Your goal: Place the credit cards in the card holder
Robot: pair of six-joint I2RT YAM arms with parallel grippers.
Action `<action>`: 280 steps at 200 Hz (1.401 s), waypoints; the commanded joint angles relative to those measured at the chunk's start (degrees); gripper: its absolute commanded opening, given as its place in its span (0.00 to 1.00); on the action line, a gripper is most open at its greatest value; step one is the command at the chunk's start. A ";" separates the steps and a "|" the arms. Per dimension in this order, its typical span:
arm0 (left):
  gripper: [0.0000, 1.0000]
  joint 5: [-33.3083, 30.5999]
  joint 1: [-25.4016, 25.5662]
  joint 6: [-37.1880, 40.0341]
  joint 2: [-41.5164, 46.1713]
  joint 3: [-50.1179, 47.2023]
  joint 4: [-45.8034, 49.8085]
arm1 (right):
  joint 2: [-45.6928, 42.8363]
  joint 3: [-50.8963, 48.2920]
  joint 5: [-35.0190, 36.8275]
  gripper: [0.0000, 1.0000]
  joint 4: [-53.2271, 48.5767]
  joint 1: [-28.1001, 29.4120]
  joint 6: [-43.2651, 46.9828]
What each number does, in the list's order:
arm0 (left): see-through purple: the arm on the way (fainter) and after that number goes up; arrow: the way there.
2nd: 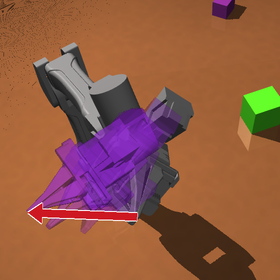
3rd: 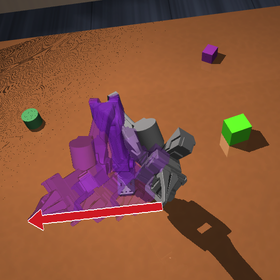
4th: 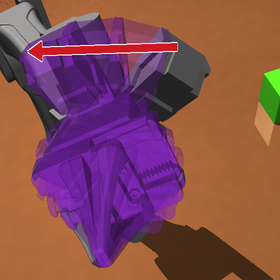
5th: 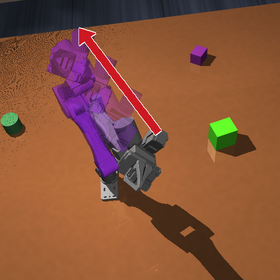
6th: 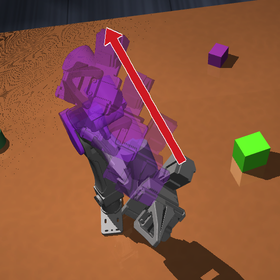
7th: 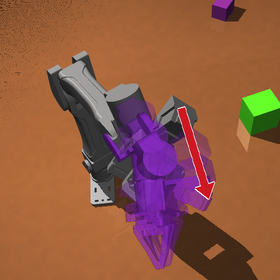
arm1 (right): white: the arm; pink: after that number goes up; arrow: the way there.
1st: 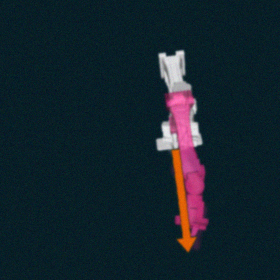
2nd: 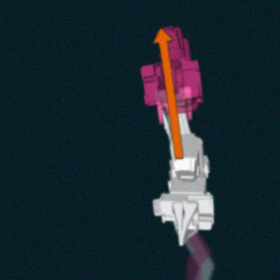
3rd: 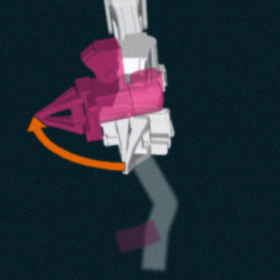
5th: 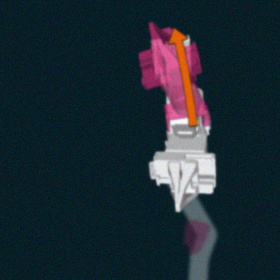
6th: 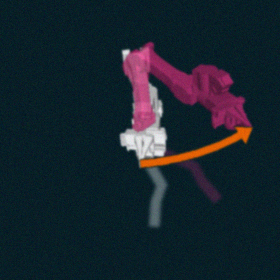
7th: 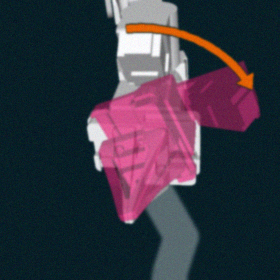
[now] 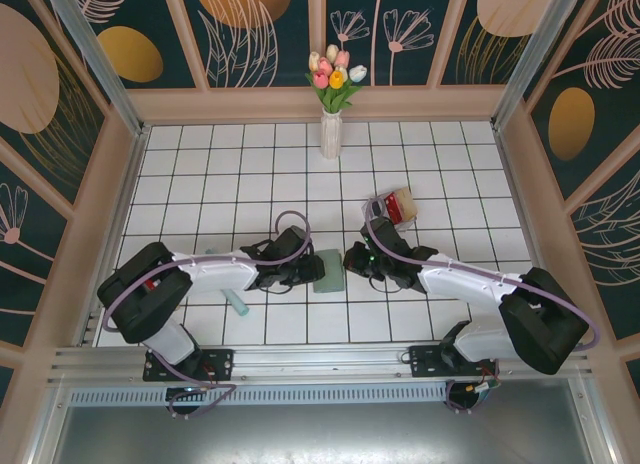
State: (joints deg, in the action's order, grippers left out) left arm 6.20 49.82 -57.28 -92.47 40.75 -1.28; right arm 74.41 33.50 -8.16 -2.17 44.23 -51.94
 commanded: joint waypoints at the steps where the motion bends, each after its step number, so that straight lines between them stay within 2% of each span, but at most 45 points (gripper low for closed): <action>1: 0.42 0.70 0.23 0.81 -1.79 1.28 -0.48 | 0.44 1.86 -2.82 0.05 2.80 -0.38 1.35; 59: 0.38 0.66 0.32 0.89 -3.49 1.61 -0.56 | 6.65 2.57 -8.82 0.10 6.44 -0.36 1.81; 135: 0.34 2.08 0.68 1.53 -4.11 0.82 -1.80 | 11.17 4.53 -5.77 0.10 3.18 -0.29 2.01; 170: 0.32 2.16 0.79 1.63 -4.21 1.11 -1.53 | 10.71 4.77 -6.37 0.20 2.98 -0.19 2.10; 225: 0.32 0.83 0.78 1.71 -4.48 1.17 -0.05 | 2.38 4.88 -3.69 0.37 -1.85 -0.39 3.70; 245: 0.33 0.67 0.80 1.95 -4.58 1.11 0.19 | 0.08 3.37 -1.61 0.36 -3.05 -1.12 3.45; 271: 0.35 0.62 0.78 2.38 -4.65 1.17 0.53 | 0.70 1.32 -4.11 0.17 -1.70 -2.65 2.65; 280: 0.35 0.64 0.75 2.58 -4.61 1.19 0.66 | 1.57 1.30 -5.12 0.14 -1.22 -2.66 2.56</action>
State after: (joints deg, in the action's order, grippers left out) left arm 7.49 49.95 -56.47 -94.98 41.98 -4.10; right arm 75.02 36.36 -12.05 -2.59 42.30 -49.39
